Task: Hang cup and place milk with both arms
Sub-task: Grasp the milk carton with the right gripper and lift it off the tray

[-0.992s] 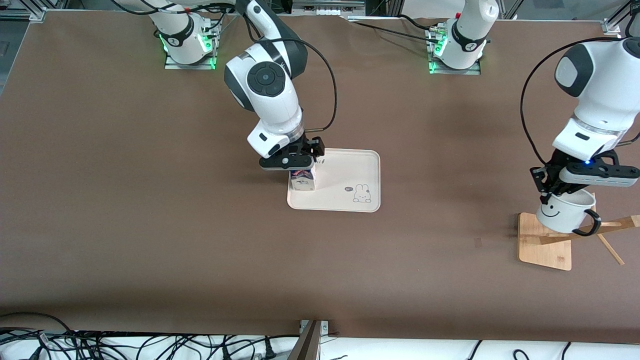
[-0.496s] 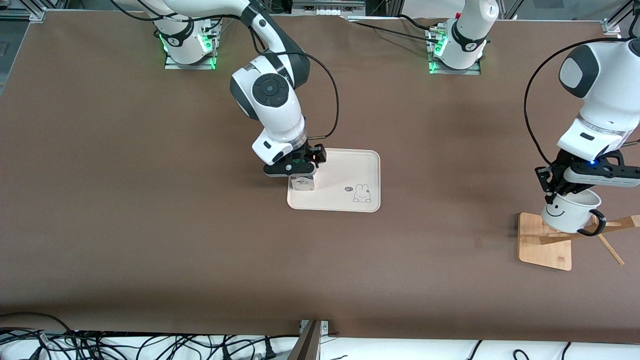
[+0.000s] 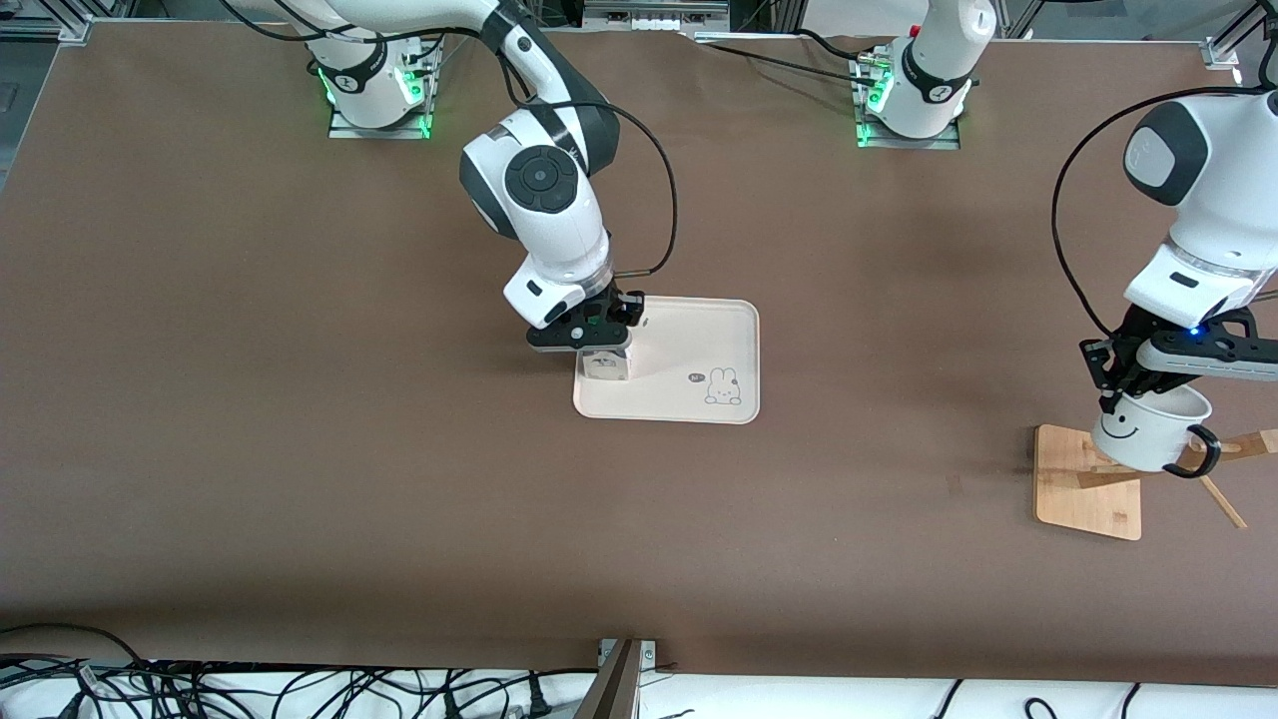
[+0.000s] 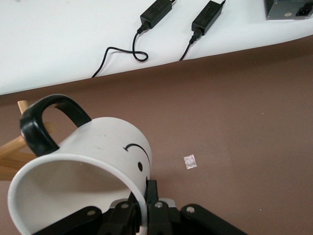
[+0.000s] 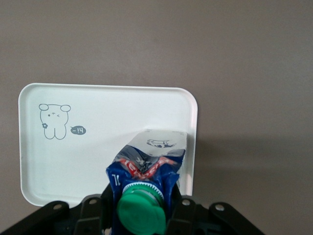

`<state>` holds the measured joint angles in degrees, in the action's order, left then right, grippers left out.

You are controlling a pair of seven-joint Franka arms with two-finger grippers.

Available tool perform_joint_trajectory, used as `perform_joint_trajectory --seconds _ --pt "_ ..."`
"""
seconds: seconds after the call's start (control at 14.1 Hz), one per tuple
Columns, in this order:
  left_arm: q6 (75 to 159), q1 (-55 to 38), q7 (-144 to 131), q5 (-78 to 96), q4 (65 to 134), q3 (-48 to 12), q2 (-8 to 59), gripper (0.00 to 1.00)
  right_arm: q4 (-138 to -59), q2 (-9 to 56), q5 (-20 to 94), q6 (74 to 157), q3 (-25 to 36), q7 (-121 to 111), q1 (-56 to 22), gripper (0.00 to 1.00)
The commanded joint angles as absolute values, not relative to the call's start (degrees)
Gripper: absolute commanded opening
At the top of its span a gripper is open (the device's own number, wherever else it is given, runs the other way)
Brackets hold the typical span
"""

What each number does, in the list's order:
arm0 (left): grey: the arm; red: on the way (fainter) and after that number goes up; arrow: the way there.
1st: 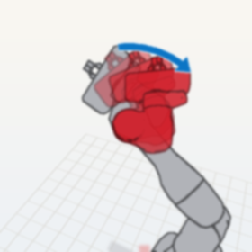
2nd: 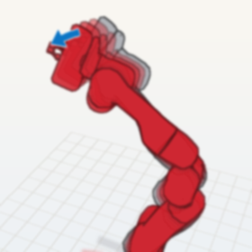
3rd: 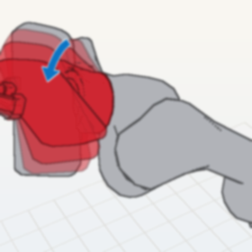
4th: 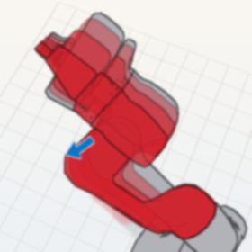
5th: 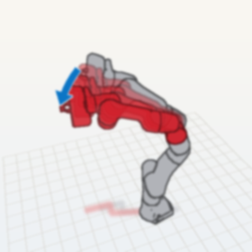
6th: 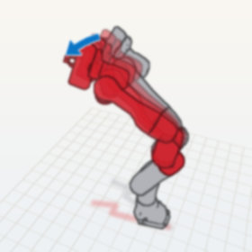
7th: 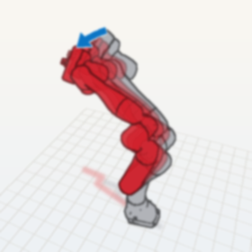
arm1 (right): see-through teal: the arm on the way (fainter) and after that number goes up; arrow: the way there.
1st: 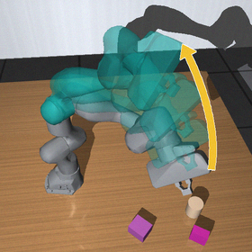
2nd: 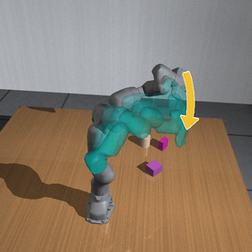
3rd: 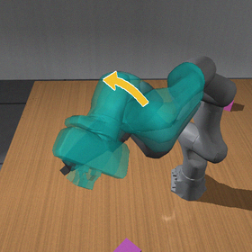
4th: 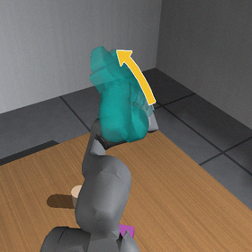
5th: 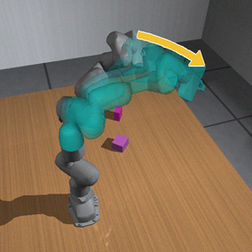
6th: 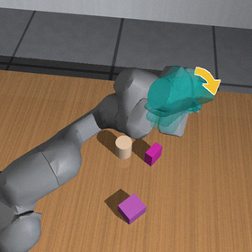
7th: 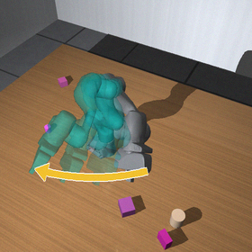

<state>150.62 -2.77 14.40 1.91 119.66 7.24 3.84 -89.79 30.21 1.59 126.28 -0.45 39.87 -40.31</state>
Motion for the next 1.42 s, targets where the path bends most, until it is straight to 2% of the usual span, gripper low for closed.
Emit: perform_joint_trajectory --seconds 0.0,0.28,0.5,0.78,0.85,0.92,0.99,1.2,1.35 --pt "151.4 -1.7 18.6 4.6 119.6 6.9 4.0 0.0 -89.5 24.3 1.1 120.9 -0.2 39.6 -41.0 0.42" --pt "151.4 -1.3 18.7 4.7 119.6 6.9 4.0 0.0 -89.3 16.3 1.2 110.9 1.9 37.5 -40.6 0.42" --pt "151.4 -0.9 18.8 4.7 119.6 6.9 3.9 0.0 -89.7 13.6 1.7 103.6 11.0 27.5 -40.4 0.42" --pt "151.3 0.5 24.2 7.3 119.6 6.9 3.7 0.0 -91.9 12.7 2.6 99.8 24.4 5.5 -40.4 0.42" --pt "151.3 0.5 24.4 7.7 119.6 6.9 3.6 0.07 -92.3 12.6 5.0 99.4 27.6 1.3 -40.4 0.42" --pt "151.3 0.5 24.6 7.8 119.5 6.9 3.5 0.71 -93.3 12.6 6.4 99.1 30.2 -1.6 -40.4 0.42" --pt "151.2 0.4 24.6 7.9 119.6 6.7 3.0 1.0 -94.5 12.6 6.5 99.1 32.3 -3.7 -40.4 0.42" --pt "148.2 0.0 24.0 7.9 119.3 5.9 1.1 1.0 -99.5 12.9 6.9 101.9 38.1 -10.9 -40.3 0.42" --pt "138.3 0.0 23.5 7.9 114.4 5.4 1.0 1.0 -104.0 12.9 8.1 107.9 39.5 -14.6 -39.9 0.42"
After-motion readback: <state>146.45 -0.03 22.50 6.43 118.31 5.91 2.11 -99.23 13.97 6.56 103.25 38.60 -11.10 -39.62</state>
